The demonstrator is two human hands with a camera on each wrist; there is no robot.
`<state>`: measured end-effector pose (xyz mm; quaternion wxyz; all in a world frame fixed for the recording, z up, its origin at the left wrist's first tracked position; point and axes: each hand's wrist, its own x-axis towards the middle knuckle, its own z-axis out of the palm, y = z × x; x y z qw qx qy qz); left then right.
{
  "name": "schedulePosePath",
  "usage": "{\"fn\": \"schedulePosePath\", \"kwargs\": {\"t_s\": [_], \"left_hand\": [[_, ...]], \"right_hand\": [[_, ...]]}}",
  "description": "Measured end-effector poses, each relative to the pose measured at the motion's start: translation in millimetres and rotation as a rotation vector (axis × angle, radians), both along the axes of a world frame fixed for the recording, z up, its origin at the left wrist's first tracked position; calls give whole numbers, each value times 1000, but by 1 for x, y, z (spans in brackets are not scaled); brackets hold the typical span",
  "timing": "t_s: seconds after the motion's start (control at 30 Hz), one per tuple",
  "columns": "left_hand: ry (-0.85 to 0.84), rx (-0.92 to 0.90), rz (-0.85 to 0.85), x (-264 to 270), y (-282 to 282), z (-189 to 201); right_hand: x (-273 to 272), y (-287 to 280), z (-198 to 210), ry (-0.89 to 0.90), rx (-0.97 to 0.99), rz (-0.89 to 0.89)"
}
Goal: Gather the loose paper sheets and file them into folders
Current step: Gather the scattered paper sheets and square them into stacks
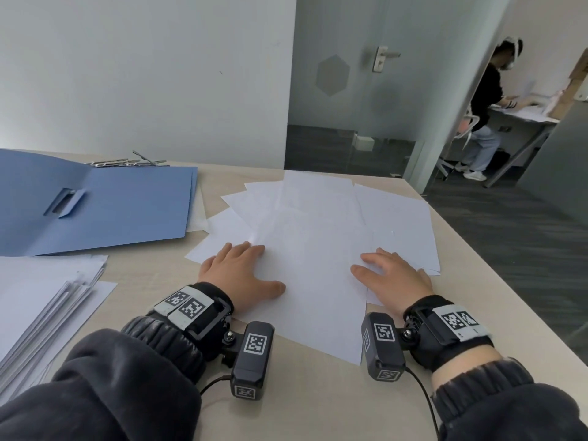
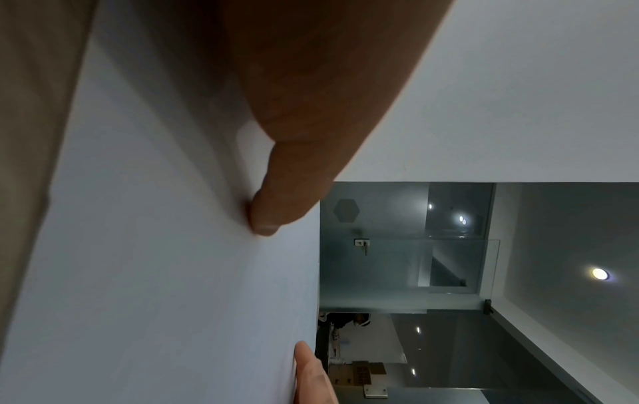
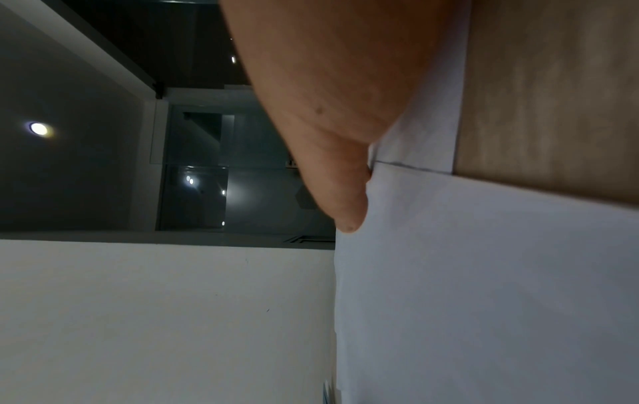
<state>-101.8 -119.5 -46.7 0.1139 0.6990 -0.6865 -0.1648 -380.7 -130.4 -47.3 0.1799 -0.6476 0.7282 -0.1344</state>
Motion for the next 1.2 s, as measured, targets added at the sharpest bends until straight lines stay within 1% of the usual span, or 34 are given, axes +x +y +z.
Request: {"fn": "schedulePosePath", "kwargs": {"t_s": [0.13, 0.43, 0.67, 0.83, 0.9, 1.07, 1.13, 1.2], "left_hand": [[13, 7, -28, 3, 30, 1], [-2, 57, -79, 8, 104, 4], [37, 45, -46, 13, 152, 3], [64, 65, -43, 16, 174, 5], [49, 79, -46, 15, 180, 12], [-61, 123, -58, 3, 188, 31], [-14, 153, -48, -2, 188, 37], [142, 165, -22, -3, 185, 43]], "right_hand": [[-2, 32, 1, -7, 13, -3], [2, 118, 11, 42, 84, 20], [6, 171, 16, 55, 118, 21], [8, 201, 22, 156, 120, 9], [10, 209, 26, 189, 139, 5], [17, 219, 34, 209, 175, 3], [18, 220, 36, 204, 180, 6], [18, 221, 38, 198, 188, 13]]}}
